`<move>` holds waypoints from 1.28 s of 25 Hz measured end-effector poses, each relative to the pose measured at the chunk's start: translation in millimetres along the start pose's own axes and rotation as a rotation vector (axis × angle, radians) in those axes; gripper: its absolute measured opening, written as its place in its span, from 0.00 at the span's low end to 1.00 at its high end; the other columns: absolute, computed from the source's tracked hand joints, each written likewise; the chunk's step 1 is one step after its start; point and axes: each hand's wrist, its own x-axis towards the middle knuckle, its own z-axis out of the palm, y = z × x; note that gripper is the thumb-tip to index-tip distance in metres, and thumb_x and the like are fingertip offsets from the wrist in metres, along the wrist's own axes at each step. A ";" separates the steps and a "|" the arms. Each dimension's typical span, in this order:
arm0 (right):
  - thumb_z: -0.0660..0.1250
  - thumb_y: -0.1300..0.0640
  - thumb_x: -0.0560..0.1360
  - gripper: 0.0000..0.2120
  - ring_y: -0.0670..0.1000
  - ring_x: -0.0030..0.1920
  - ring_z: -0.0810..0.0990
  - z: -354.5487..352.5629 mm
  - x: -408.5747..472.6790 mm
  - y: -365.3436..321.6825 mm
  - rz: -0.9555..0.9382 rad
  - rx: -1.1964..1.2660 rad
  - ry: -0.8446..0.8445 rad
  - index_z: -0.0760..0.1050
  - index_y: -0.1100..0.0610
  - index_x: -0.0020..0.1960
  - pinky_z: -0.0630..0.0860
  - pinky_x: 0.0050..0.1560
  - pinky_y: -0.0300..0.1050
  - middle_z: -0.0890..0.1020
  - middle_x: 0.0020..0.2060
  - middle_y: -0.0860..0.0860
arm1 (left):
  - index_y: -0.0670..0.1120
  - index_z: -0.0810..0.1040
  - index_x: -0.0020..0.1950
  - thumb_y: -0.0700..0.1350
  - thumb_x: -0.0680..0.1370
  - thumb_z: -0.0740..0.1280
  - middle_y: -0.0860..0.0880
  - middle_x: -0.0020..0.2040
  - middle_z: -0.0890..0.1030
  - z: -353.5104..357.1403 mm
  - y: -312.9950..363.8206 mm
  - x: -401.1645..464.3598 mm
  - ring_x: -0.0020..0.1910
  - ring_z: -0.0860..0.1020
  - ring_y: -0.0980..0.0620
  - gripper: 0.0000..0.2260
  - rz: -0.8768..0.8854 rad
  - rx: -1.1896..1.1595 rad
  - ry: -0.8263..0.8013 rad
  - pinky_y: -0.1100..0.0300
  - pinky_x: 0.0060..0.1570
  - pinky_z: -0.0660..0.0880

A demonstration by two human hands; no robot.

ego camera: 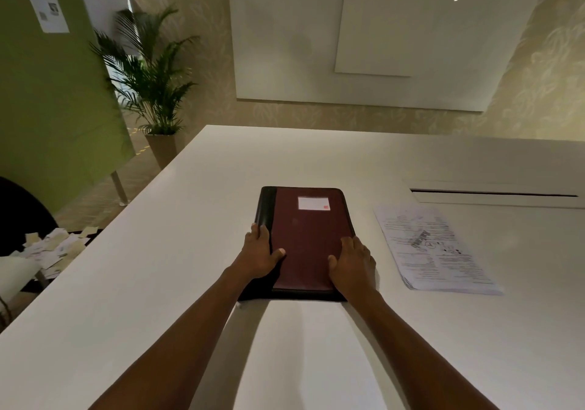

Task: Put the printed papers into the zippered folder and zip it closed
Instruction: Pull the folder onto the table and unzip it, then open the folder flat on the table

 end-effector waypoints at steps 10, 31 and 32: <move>0.63 0.48 0.77 0.24 0.58 0.60 0.77 9.7 59.0 18.3 -0.001 0.124 -0.110 0.66 0.59 0.68 0.74 0.59 0.54 0.74 0.63 0.56 | 0.38 0.44 0.80 0.62 0.80 0.59 0.37 0.80 0.44 9.3 -1.0 51.2 0.80 0.45 0.39 0.41 -0.116 -0.022 0.095 0.45 0.77 0.52; 0.63 0.52 0.78 0.17 0.45 0.45 0.77 -62.1 93.0 -34.3 0.121 0.556 -0.027 0.73 0.54 0.65 0.76 0.47 0.43 0.80 0.56 0.51 | 0.43 0.66 0.69 0.53 0.81 0.62 0.42 0.70 0.70 -35.7 51.0 70.7 0.68 0.71 0.42 0.21 0.187 -0.062 0.144 0.51 0.61 0.72; 0.63 0.52 0.78 0.17 0.42 0.42 0.76 -71.1 96.4 -44.4 0.109 0.571 -0.027 0.73 0.53 0.65 0.74 0.41 0.40 0.79 0.55 0.49 | 0.43 0.68 0.68 0.53 0.81 0.61 0.43 0.67 0.73 -45.7 62.0 71.7 0.65 0.73 0.43 0.19 0.231 -0.071 0.188 0.54 0.56 0.71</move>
